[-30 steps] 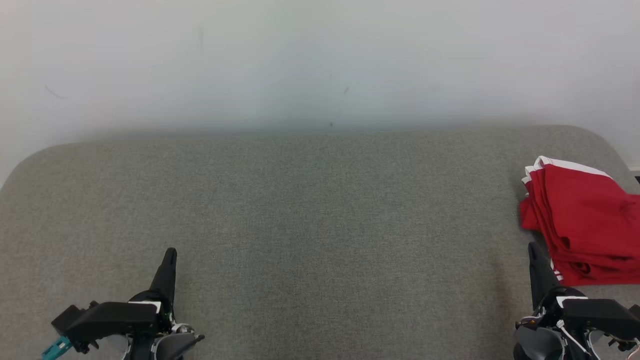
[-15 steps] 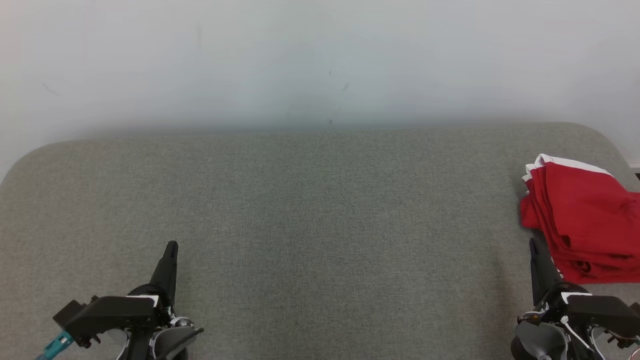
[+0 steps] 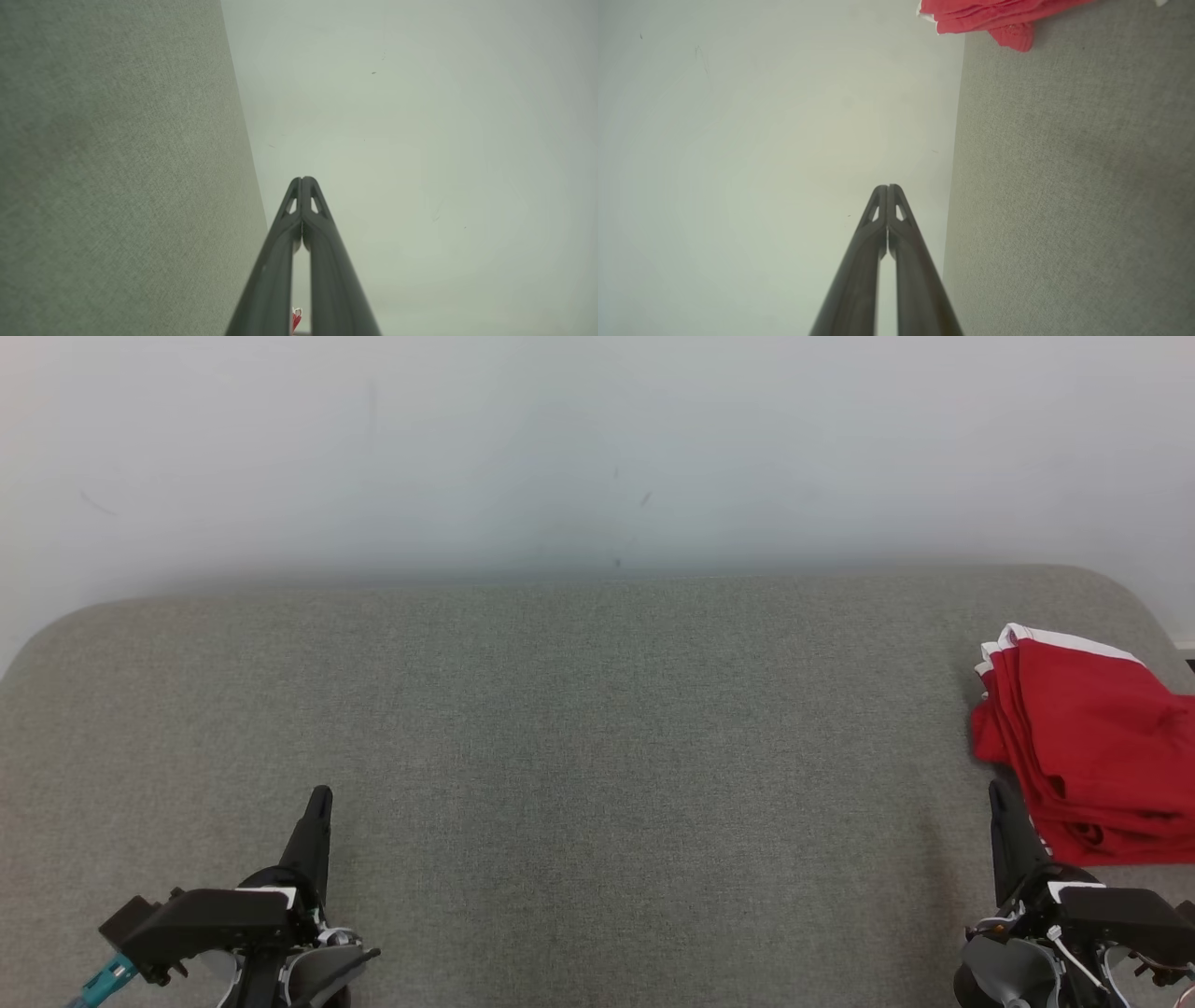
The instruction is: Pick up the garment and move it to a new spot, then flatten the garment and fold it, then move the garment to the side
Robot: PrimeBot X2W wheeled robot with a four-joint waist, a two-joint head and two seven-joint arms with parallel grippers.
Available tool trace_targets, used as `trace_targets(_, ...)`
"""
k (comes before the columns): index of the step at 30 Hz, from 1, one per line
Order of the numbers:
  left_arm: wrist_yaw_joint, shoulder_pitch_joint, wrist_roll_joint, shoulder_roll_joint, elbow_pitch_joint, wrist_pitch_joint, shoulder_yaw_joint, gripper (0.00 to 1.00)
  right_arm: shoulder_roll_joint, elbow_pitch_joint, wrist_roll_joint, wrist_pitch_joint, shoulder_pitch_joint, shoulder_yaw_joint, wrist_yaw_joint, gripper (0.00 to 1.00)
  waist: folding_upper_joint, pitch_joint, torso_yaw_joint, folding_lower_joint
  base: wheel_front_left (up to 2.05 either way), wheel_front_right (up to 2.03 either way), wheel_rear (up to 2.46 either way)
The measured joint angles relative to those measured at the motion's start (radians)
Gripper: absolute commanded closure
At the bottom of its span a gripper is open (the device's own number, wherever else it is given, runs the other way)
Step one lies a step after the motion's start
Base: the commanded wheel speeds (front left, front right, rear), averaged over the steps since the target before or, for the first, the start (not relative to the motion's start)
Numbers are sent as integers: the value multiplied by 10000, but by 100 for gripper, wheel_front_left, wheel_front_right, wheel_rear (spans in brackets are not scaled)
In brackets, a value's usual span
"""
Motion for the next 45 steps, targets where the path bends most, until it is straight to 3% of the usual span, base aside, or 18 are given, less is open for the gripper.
trace_targets(45, 0, -1, 0, 0, 0, 0, 0, 100, -2, -4, 0, 0, 0, 0, 0, 100, 0, 0, 0, 0, 0, 0, 0)
